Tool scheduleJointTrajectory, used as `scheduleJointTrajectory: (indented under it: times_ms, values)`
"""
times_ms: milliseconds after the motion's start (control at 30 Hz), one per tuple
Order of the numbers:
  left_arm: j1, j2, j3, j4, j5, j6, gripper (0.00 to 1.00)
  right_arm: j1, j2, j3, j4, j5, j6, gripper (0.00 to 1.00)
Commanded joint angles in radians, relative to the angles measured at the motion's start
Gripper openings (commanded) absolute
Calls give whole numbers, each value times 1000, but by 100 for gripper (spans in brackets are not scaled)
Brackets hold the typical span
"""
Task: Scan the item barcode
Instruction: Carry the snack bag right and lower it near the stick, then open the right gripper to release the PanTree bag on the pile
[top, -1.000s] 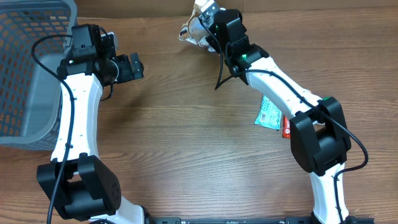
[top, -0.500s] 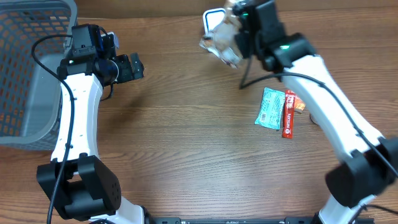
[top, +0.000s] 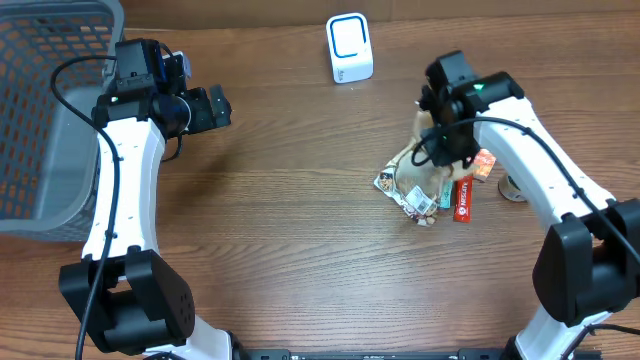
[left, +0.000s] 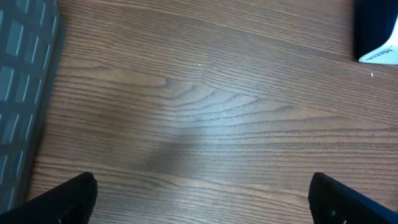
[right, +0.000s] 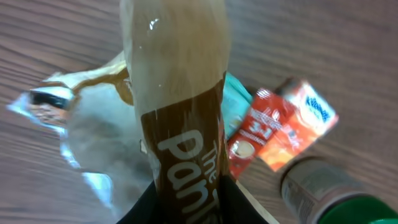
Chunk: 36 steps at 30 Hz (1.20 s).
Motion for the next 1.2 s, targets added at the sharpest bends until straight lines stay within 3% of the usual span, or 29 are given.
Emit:
scheduleJointTrajectory:
  times_ms: [0, 33, 300, 1167]
  values:
    - [2, 3, 5, 3, -3, 4, 100, -54, -7, -13, 19, -3, 5, 82]
    - [2, 3, 5, 3, -3, 4, 100, -66, -7, -13, 22, -3, 6, 100]
    - [2, 3, 5, 3, -3, 4, 100, -96, -7, -12, 104, -3, 133, 100]
    - [2, 3, 5, 3, -3, 4, 100, -94, -7, -12, 109, -3, 132, 100]
